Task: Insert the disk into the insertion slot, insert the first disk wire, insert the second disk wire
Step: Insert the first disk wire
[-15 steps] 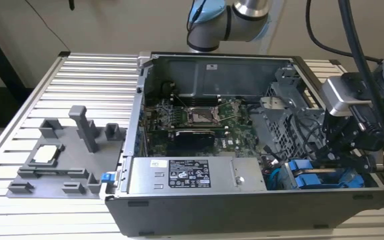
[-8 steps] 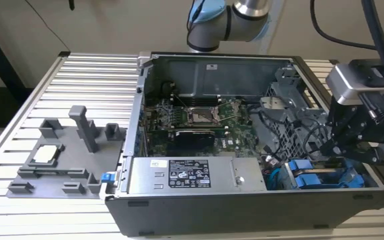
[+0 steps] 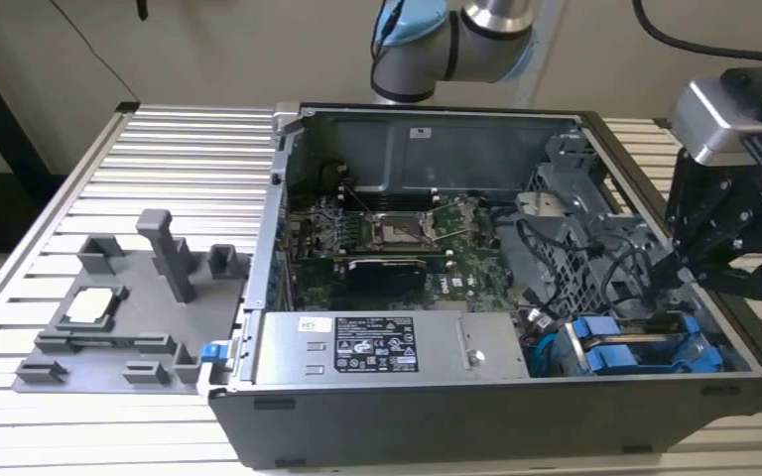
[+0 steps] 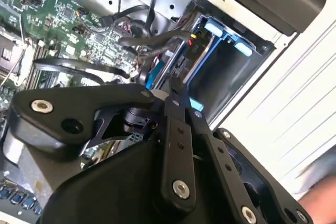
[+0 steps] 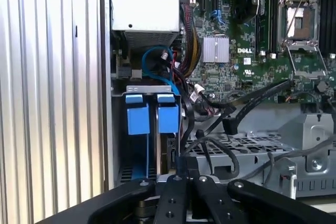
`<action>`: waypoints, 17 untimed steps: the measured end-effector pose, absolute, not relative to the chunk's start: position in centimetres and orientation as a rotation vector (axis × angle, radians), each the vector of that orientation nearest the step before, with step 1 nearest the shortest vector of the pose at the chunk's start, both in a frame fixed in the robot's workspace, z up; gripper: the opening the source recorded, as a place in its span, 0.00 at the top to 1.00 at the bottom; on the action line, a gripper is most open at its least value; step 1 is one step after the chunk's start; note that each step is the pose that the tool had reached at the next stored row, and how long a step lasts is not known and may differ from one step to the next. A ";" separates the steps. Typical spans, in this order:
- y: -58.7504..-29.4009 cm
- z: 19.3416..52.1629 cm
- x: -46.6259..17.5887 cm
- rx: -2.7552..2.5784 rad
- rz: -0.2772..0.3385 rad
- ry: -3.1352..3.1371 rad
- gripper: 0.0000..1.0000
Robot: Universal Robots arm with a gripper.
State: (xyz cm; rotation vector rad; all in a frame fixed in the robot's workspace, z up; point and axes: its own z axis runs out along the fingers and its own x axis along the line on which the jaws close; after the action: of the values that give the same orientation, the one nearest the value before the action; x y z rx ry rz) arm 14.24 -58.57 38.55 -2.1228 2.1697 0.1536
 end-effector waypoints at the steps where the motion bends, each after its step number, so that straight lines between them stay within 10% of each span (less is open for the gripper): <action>1: -58.5 38.6 14.1 -2.120 0.154 2.172 0.89; 17: -55.4 38.8 11.3 -2.118 0.138 2.156 0.89</action>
State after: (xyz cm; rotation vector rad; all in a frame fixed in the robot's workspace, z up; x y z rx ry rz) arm 11.31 -55.37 38.84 -2.1183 2.1565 0.1378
